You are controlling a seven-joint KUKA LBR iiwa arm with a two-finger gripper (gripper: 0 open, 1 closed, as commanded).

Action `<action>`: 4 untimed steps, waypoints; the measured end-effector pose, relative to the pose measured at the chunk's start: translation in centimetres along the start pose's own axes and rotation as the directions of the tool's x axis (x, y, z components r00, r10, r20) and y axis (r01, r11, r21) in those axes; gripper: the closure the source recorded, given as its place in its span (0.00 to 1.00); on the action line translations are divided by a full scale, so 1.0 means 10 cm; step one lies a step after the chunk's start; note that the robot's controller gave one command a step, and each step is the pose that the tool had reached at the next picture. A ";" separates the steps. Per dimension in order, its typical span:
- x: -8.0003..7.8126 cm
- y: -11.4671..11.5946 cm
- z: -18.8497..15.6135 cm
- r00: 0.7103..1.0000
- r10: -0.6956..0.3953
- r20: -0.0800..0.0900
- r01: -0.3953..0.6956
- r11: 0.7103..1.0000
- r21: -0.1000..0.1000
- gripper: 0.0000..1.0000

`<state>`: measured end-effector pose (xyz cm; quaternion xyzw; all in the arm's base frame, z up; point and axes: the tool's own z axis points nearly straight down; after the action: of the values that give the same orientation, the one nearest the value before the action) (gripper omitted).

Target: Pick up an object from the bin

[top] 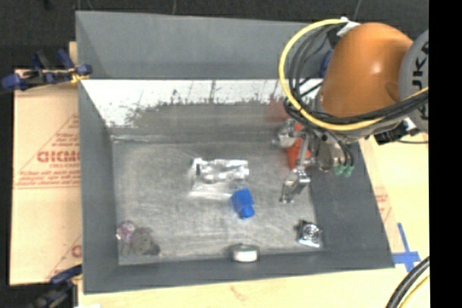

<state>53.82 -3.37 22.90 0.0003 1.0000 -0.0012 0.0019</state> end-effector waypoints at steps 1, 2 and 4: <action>-0.17 0.30 1.16 0.999 -0.041 0.004 0.041 0.999 0.000 0.00; 0.40 -0.16 1.17 0.943 -0.332 -0.004 0.332 0.943 -0.002 0.00; 0.23 -0.78 1.53 0.989 -0.149 0.014 0.149 0.989 -0.001 1.00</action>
Offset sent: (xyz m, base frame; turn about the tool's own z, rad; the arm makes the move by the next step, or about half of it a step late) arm 0.0191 0.0377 -0.1443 -0.0483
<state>51.59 -11.20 7.65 -0.0744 0.9972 -0.0003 0.0087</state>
